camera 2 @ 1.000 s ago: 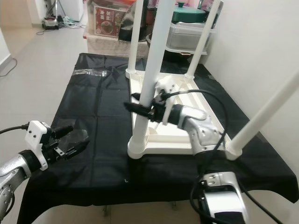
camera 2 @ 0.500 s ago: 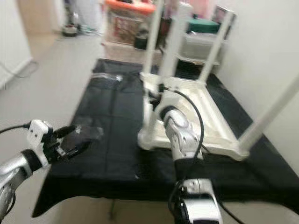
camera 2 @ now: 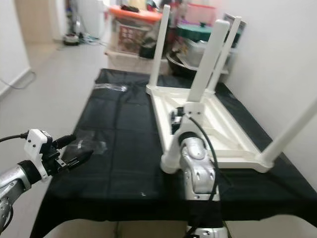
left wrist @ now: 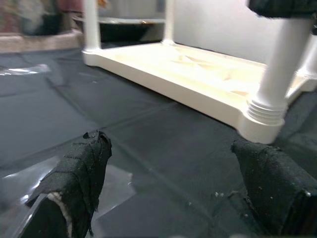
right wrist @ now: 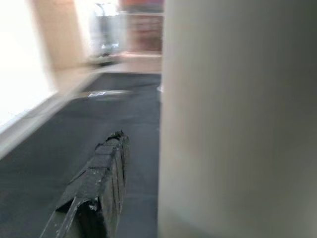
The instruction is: Building children table
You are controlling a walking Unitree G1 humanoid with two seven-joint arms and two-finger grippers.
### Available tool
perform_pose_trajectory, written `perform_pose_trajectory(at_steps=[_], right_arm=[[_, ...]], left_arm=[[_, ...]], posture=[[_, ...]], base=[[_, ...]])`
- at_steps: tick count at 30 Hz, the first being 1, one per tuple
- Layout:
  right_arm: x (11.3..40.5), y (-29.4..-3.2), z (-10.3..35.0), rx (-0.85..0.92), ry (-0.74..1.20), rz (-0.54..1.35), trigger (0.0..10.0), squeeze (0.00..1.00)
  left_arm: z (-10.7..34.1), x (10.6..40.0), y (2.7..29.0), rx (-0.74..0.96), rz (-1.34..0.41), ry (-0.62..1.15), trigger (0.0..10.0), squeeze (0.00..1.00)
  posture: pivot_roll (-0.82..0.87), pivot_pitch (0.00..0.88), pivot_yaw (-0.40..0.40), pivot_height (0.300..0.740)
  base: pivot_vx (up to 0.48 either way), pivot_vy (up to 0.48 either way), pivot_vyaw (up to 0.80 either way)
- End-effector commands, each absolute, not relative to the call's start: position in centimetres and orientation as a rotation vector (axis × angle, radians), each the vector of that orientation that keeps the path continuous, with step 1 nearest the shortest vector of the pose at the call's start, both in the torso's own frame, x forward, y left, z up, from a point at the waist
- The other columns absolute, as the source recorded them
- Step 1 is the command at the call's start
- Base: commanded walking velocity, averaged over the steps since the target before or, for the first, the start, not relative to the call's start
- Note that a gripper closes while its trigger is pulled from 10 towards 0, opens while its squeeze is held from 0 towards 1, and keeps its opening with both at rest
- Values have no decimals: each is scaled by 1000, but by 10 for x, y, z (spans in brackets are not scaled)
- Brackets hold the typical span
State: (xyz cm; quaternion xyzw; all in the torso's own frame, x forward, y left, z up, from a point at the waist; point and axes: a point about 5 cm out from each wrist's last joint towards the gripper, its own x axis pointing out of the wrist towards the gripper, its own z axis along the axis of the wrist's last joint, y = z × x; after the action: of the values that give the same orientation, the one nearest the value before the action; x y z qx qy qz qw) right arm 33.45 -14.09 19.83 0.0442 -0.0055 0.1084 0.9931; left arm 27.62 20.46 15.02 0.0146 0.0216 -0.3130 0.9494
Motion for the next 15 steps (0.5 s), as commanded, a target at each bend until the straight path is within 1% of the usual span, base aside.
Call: perform_pose_trajectory(at_steps=[1,2,4,6,8,9,10,11,12,13,14,15], right_arm=[[337,-138,218,109,-62,394,10000,0],[337,-142,224,93,-70,500,10000,0],[336,-148,231,71,-73,643,10000,0],[336,-148,231,71,-73,643,10000,0],[330,-145,241,79,-95,791,10000,0],[330,-145,241,79,-95,791,10000,0],[325,-138,246,65,-100,960,10000,0],[325,-138,246,65,-100,960,10000,0],[318,-130,244,38,-93,1070,10000,0],[315,-125,242,24,-88,1120,10000,0],[312,-122,240,15,-85,1154,8706,0],[312,-122,240,15,-85,1154,8706,0]], left_arm=[[149,276,202,15,-651,53,10000,0],[149,277,202,13,-652,52,10000,0],[149,277,201,11,-655,51,10000,0],[149,277,201,11,-655,51,10000,0],[149,277,201,11,-655,51,10000,0],[149,277,201,11,-655,51,10000,0],[149,277,200,10,-656,50,10000,0],[149,277,200,10,-656,50,10000,0],[149,277,200,9,-656,50,10000,0],[148,277,200,9,-655,50,10000,0],[148,277,200,9,-655,50,10000,0],[148,277,200,9,-655,50,10000,0]], posture=[[94,0,-141,740],[95,0,-145,740],[95,0,-145,740],[95,0,-145,740],[102,0,-153,740],[102,0,-153,740],[106,0,-160,740],[106,0,-160,740],[116,0,-167,740],[116,0,-167,740],[116,0,-167,740],[116,0,-167,740]], base=[[0,0,0],[0,0,0],[0,0,0],[0,0,0],[0,0,0],[0,0,0],[0,0,0],[0,0,0],[0,0,0],[0,0,0],[0,0,0],[0,0,0]])
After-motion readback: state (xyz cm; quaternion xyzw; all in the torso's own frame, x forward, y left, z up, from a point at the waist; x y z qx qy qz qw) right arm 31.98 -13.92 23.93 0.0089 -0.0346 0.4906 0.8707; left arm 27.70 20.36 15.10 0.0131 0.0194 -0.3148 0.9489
